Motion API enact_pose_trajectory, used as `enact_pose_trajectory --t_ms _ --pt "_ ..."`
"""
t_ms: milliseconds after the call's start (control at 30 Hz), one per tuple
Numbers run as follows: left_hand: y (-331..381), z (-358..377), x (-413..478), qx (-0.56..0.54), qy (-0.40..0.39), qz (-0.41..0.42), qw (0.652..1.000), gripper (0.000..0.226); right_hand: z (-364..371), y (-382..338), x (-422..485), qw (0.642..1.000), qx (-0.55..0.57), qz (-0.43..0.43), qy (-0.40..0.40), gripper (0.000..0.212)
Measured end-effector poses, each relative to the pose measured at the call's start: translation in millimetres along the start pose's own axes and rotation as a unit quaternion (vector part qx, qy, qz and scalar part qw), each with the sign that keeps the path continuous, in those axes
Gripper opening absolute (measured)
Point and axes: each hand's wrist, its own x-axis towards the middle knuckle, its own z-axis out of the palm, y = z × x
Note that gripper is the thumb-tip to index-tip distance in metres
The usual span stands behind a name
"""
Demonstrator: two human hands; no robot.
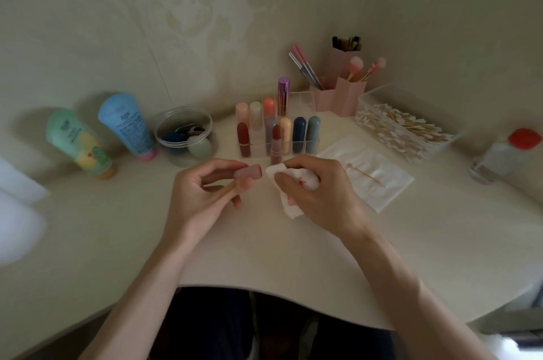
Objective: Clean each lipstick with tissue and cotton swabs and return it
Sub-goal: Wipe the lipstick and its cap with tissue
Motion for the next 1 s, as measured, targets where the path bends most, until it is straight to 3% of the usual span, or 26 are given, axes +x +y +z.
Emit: enact_pose_trajectory --t_ms 267,467,633,900,1000 --pt "-2.3 1.0 -2.2 -0.012 -0.023 0.008 1.000 0.028 6.6 -6.5 -7.6 0.994 0.050 -0.096 0.029 0.005" --pt "-2.7 0.7 -3.7 -0.020 -0.043 0.019 0.999 0.024 10.8 -5.0 -10.1 0.982 0.002 -0.165 0.090 0.016" --pt "-4.9 -2.7 -2.1 -0.021 -0.022 0.016 0.999 0.025 15.9 0.7 -7.3 0.981 -0.002 -0.185 0.050 0.018" --pt "-5.2 -2.9 -1.0 -0.054 0.030 0.006 0.998 0.023 10.4 -4.0 -6.8 0.986 0.090 -0.111 -0.089 0.025" --pt "-4.4 -3.0 -2.5 -0.047 0.019 0.007 0.999 0.022 12.7 -3.4 -5.4 0.984 0.130 -0.105 -0.068 0.024"
